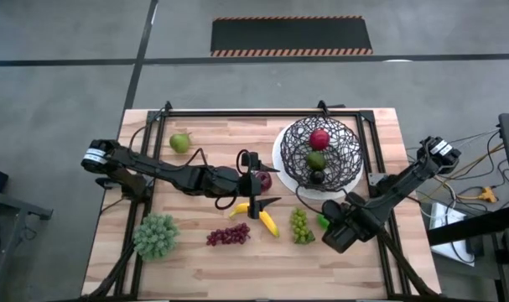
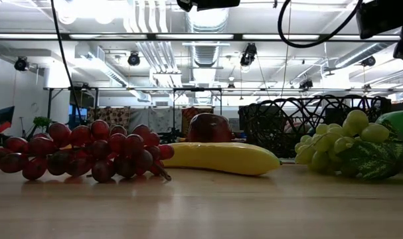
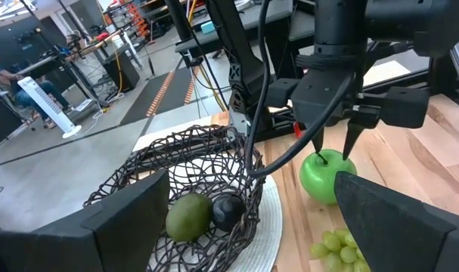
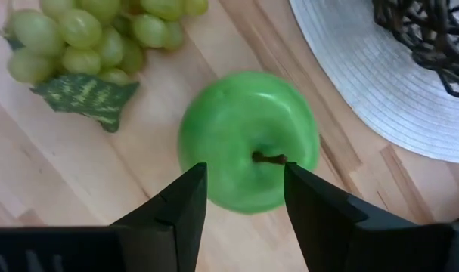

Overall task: Build produce basket
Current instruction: Put the green apple into the wire basket

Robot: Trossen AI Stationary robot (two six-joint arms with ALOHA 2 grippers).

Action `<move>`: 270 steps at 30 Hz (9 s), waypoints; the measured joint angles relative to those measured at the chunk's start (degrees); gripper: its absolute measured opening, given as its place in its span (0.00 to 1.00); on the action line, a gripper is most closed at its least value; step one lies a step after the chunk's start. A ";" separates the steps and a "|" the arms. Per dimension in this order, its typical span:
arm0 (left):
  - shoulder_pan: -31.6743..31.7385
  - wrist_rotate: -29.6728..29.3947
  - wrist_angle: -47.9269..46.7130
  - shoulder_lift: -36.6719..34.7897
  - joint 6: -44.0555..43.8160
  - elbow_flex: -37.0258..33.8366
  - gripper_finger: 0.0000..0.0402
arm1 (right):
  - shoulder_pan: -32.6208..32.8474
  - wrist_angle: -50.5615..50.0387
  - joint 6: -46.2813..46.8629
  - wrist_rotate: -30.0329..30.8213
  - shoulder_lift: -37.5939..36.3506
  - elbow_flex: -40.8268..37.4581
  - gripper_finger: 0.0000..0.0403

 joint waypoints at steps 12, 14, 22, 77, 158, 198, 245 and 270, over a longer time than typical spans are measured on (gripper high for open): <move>0.00 0.00 0.00 0.00 0.00 0.00 0.89 | -0.01 0.92 -0.57 1.68 2.97 0.09 0.33; 0.00 0.00 0.00 0.00 0.09 0.00 0.89 | 0.02 1.03 -0.97 1.69 3.71 0.13 0.30; 0.04 0.00 0.00 0.00 0.15 0.00 0.89 | 0.00 1.03 -1.39 0.80 3.85 -0.07 0.08; -5.09 3.87 21.03 32.78 -18.43 14.46 0.54 | 14.40 10.00 -4.62 26.52 -8.26 -18.80 0.02; -1.53 1.63 7.14 35.89 -15.28 20.66 0.00 | 14.23 42.30 -22.45 32.53 -9.81 -24.61 0.13; -1.55 0.00 20.72 15.69 -4.87 -3.15 0.00 | 12.02 44.53 -13.86 49.22 -7.82 -29.78 0.32; -1.49 0.00 24.48 14.67 -4.61 -5.33 0.00 | 8.59 48.79 -20.58 45.28 -6.17 -26.78 0.02; 0.61 -0.49 24.61 -12.13 12.47 -19.53 0.00 | -8.04 49.12 -43.55 39.41 -25.74 -16.19 0.02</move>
